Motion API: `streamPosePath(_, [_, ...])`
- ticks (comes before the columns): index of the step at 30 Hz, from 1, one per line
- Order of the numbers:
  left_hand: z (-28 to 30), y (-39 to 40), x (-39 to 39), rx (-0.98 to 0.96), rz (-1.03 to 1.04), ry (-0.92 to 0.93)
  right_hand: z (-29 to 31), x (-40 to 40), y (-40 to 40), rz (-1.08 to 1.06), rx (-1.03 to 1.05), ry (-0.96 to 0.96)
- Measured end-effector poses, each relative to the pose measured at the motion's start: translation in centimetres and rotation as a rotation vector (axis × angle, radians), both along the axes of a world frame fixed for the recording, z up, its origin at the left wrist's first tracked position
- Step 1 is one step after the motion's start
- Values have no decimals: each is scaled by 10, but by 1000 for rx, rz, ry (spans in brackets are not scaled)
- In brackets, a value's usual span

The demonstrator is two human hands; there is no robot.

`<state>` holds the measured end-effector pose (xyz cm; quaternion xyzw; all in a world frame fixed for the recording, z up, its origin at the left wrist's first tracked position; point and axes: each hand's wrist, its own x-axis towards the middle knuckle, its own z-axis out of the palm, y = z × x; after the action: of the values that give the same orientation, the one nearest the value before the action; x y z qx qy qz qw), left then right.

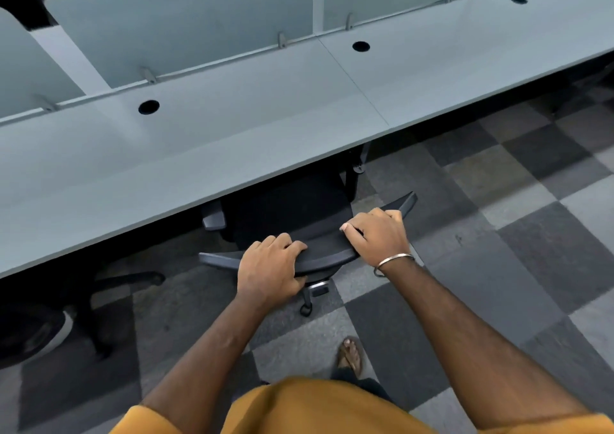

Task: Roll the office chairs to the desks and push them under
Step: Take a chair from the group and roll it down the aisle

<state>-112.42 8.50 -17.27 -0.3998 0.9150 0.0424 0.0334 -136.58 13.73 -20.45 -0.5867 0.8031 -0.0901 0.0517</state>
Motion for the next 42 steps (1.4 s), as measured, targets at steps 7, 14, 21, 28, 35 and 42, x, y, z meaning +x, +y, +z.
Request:
streamPosePath(7, [-2,-24,-65,-21,63,-22,-3,-64,-39,42,29,111])
streamPosePath(14, [-4,-66,-115,-19,62,-15,-10,-115,-84,25,-1,114])
streamPosePath(21, [-8,-106,-138,-22,97,-10,-10,-141,-131,47,6,118])
streamPosePath(28, [-9,-146,-167,-1,145,31,-9,-170,-186,66,-34,45])
streamPosePath(35, [-15,-184,-177,20,125,54,-14,-181,-221,34,-48,37])
streamPosePath(42, [-18,-187,-178,8,113,45,-15,-181,-224,38,-97,43])
